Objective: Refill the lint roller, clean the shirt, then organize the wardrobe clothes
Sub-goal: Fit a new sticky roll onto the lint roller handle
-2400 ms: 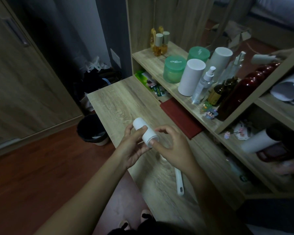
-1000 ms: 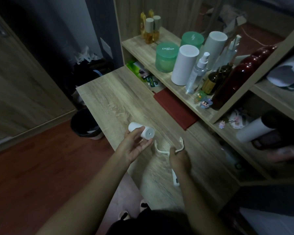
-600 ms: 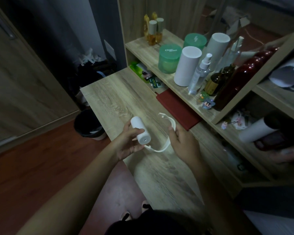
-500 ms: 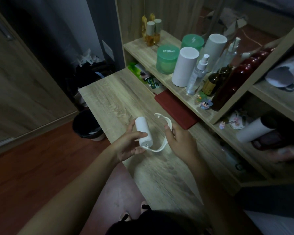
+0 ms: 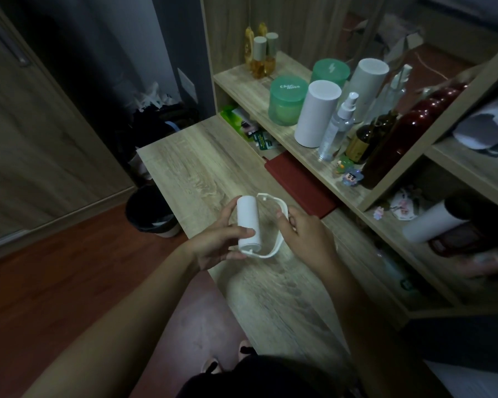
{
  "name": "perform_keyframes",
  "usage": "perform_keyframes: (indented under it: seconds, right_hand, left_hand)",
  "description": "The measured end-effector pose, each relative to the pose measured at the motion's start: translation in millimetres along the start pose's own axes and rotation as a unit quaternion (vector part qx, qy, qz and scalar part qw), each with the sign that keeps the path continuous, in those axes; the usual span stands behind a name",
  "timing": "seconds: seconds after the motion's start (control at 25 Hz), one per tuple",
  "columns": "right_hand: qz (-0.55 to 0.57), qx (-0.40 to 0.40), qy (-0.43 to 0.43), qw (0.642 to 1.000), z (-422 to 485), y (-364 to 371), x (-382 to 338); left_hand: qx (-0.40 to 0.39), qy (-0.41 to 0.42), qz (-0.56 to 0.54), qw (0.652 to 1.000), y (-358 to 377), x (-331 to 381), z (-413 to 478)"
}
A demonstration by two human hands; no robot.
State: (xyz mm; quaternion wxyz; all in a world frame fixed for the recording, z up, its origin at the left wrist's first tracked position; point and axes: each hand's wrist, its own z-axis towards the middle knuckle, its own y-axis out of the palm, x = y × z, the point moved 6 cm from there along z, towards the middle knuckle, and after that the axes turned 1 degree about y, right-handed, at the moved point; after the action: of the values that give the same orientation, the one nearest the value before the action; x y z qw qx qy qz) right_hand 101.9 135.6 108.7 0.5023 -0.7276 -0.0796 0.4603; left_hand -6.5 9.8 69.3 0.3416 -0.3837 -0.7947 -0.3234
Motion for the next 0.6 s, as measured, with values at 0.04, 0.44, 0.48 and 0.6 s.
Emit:
perform_keyframes:
  seconds: [0.04,0.44,0.48,0.6]
  right_hand:
    - [-0.001,-0.001,0.004,1.0,0,0,1]
    - [0.01,-0.028,0.015,0.999,-4,5,-2]
    - [0.01,-0.037,0.014,0.999,-6,7,-4]
    - [0.005,-0.038,0.006,0.999,-7,8,-11]
  left_hand:
    - [-0.008,0.001,0.009,1.0,1,1,0]
    - [-0.056,0.022,0.078,0.995,14,17,-6]
    - [-0.059,0.024,0.075,0.995,16,18,-7]
    - [-0.067,0.036,0.025,0.997,20,21,-8]
